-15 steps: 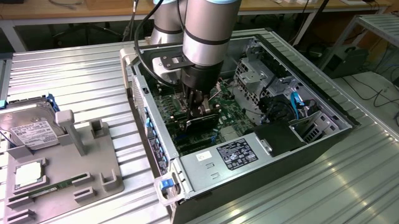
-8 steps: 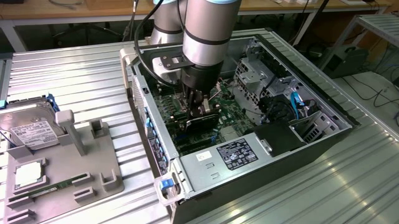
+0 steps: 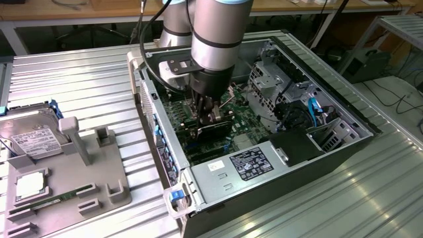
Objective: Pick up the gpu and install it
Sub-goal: 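Press down on the gpu until it lock into place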
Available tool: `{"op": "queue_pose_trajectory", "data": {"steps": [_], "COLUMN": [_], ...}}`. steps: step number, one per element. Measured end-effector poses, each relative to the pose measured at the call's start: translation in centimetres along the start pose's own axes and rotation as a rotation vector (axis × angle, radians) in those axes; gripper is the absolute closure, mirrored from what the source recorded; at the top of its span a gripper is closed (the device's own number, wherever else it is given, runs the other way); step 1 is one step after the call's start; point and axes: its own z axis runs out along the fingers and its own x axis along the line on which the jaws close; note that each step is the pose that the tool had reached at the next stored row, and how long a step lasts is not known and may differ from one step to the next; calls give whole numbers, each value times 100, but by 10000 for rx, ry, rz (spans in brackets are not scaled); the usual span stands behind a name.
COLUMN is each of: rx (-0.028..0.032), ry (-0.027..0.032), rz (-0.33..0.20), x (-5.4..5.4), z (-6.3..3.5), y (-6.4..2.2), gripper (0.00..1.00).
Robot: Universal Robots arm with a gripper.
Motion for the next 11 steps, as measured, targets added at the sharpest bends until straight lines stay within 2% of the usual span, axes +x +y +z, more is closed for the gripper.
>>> {"op": "queue_pose_trajectory", "data": {"steps": [3, 6, 7, 8, 10, 11], "rx": [-1, 0, 0, -48, -255, -404], "ry": [-10, -11, 6, 54, 73, 87], "rz": [1, -1, 0, 1, 2, 5], "x": [13, 13, 14, 14, 14, 14], "z": [-2, -2, 0, 7, 10, 11], "y": [181, 196, 200, 217, 221, 222], "gripper": [89, 89, 89, 89, 89, 89]}}
